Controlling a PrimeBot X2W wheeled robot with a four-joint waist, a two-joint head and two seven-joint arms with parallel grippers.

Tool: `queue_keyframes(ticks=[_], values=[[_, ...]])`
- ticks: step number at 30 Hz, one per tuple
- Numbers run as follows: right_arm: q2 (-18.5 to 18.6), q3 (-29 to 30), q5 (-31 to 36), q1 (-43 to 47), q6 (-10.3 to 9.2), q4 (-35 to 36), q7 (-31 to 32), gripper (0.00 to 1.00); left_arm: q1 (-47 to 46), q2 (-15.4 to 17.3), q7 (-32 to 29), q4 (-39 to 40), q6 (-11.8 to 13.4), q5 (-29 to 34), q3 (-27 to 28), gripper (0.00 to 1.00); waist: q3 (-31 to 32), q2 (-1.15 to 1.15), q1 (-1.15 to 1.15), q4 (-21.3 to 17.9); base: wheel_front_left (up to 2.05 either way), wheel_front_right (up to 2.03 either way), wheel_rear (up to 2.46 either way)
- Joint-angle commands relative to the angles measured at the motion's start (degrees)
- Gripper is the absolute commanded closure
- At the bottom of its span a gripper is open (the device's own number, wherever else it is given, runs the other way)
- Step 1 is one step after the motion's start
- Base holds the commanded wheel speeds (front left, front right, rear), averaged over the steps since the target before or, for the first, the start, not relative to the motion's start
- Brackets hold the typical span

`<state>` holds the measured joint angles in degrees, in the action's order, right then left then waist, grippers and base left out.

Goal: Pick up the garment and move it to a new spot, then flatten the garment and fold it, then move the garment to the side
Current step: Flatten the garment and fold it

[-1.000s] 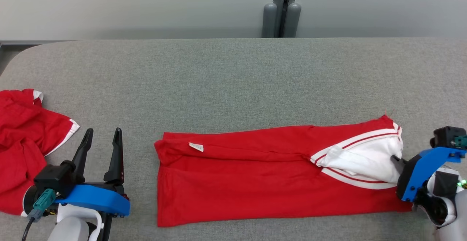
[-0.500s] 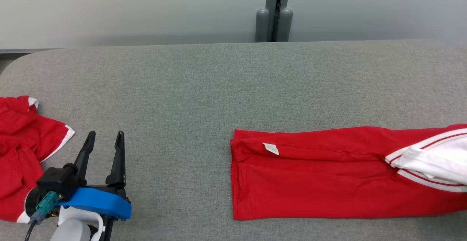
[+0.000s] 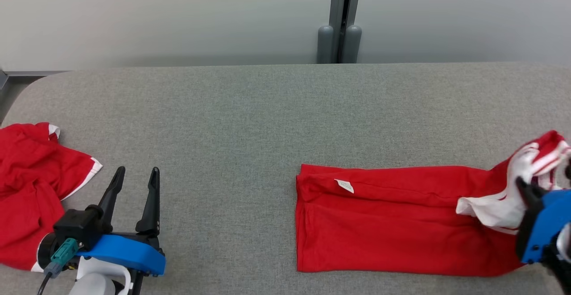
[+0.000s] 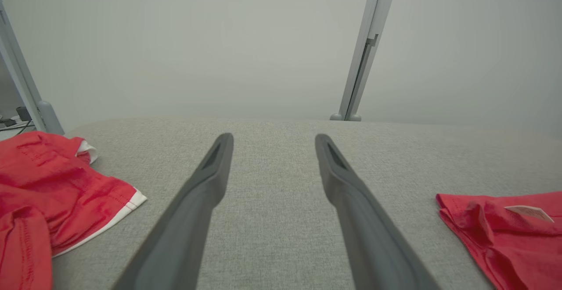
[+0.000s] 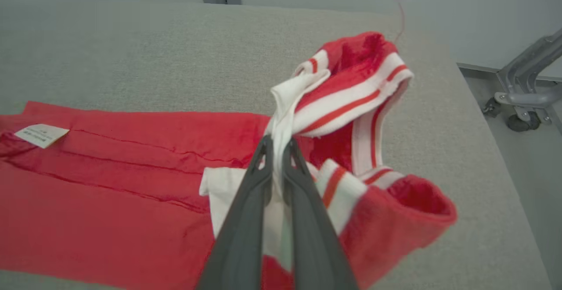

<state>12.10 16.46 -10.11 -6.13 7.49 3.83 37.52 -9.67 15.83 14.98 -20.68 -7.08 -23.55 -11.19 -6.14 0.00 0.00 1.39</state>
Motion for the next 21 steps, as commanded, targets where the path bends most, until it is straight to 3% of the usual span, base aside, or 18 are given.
queue_keyframes(ticks=[1,9,15,21], values=[[-0.52,-2.98,-0.57,0.78,0.01,1.32,0.81,1.0,0.15,0.11,0.28,-0.19,-0.16,-0.04,0.02,0.0,0.27,0.0,0.0,0.1,0.0,0.0,0.0],[-1.45,-20.1,-2.6,-3.74,0.01,0.31,0.22,1.0,-0.12,0.45,0.27,-0.06,-0.3,-0.28,-0.22,0.0,0.37,0.0,0.0,0.47,0.0,0.0,0.0],[-3.61,-30.3,-4.37,-9.22,0.01,-7.75,-2.82,1.0,-1.43,-0.03,0.28,-0.06,-0.36,-0.26,-0.84,0.0,-0.69,0.0,0.0,1.25,0.0,0.0,0.0],[-5.37,-36.23,-4.73,-13.42,0.01,-16.43,-5.66,1.0,-2.29,-0.23,0.28,-0.37,-0.43,-0.32,-1.43,0.0,-1.33,0.0,0.0,2.36,0.0,0.0,0.0]])
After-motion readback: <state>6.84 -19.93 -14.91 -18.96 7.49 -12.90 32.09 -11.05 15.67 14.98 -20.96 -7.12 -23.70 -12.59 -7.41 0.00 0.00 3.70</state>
